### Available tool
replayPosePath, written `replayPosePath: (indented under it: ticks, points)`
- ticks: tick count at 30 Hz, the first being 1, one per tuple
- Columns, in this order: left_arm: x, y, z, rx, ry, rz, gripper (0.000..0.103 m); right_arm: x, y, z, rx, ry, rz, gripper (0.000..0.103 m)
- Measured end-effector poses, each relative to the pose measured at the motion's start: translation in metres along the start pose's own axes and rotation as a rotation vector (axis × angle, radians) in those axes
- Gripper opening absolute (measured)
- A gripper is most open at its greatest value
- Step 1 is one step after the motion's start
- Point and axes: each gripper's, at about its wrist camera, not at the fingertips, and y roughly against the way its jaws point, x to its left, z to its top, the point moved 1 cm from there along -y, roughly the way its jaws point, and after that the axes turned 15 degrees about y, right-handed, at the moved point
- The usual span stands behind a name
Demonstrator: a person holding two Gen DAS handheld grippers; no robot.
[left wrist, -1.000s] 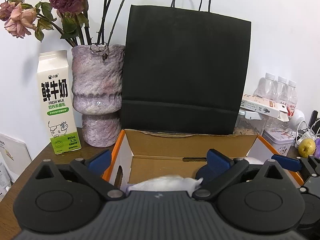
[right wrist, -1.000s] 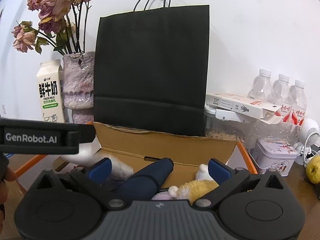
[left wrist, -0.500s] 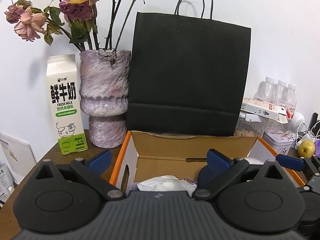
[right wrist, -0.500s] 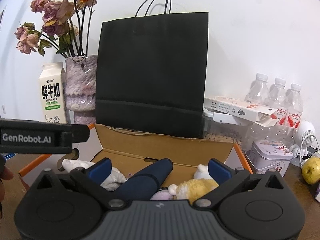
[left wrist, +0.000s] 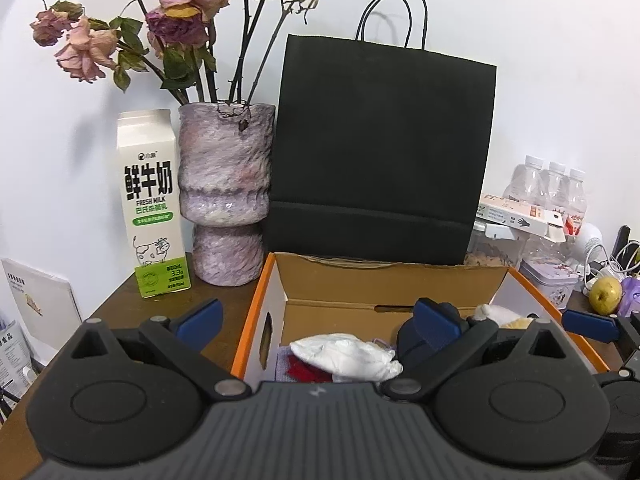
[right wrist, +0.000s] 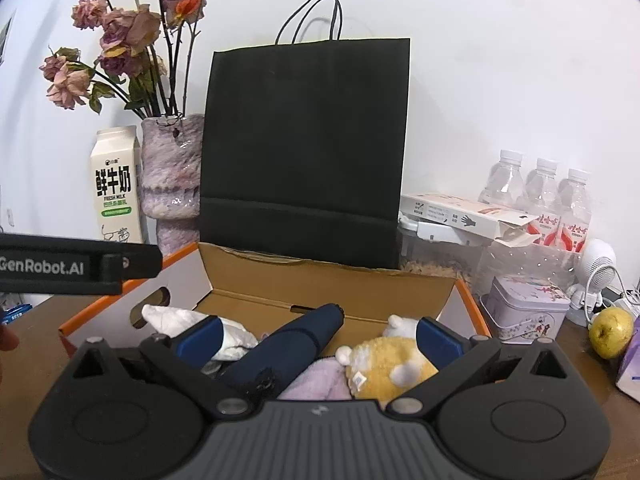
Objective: Organize objects
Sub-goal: 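Withdraw both tools from the box back over the table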
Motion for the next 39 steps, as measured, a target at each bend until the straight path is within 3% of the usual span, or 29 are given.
replayPosePath:
  ticks: [19, 39]
  points:
    - [0.021, 0.065, -0.017, 0.02, 0.01, 0.005, 0.103, 0.006, 0.069, -0.019, 0.016, -0.032, 0.014, 0.103]
    - [0.034, 0.156, -0.058, 0.043, 0.009, -0.019, 0.103, 0.025, 0.163, -0.045, 0.031, -0.054, 0.024, 0.103]
